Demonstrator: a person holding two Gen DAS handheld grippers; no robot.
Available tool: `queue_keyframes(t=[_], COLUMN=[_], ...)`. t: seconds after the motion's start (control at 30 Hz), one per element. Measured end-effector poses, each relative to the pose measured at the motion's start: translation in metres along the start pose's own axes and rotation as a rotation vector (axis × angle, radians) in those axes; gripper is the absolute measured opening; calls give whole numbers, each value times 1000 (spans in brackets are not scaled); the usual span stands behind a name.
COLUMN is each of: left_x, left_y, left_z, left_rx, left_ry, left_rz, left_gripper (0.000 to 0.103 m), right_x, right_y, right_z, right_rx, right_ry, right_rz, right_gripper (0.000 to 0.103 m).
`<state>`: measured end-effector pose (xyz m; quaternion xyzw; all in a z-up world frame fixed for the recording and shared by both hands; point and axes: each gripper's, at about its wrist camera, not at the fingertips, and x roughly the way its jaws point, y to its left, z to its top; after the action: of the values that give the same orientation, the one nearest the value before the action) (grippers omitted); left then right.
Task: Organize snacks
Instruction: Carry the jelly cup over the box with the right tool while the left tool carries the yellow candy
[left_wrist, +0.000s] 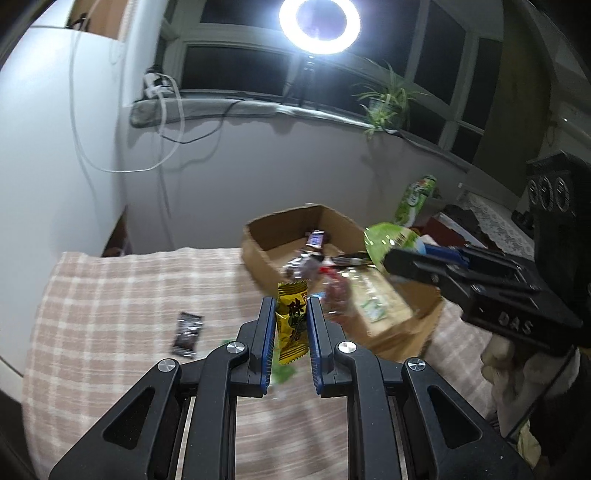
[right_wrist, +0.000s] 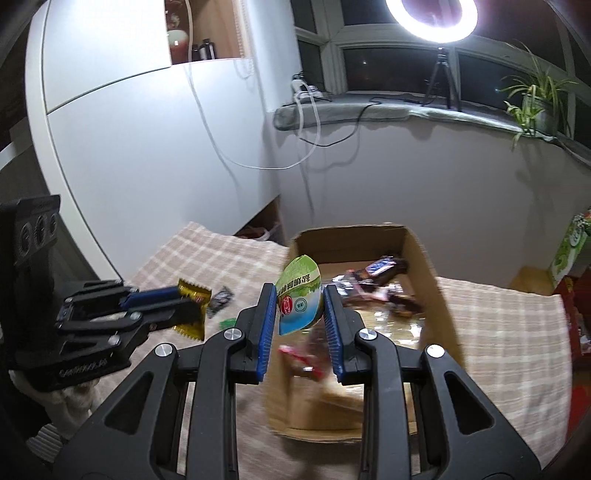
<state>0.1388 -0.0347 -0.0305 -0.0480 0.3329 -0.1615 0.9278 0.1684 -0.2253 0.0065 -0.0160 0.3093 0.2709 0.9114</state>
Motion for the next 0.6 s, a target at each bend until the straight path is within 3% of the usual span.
queue_keyframes(t=[0.3, 0.6], left_x=[24, 45], left_y=[-38, -62], left_z=[3, 2], left_rx=[19, 36], left_ry=[27, 65], left_rz=[-63, -101], left_gripper=[15, 15], right_x=[1, 28], right_y=[-45, -70], right_z=[13, 30], right_rx=[19, 28], right_ry=[5, 34], right_rz=[-46, -52], right_gripper=[27, 27])
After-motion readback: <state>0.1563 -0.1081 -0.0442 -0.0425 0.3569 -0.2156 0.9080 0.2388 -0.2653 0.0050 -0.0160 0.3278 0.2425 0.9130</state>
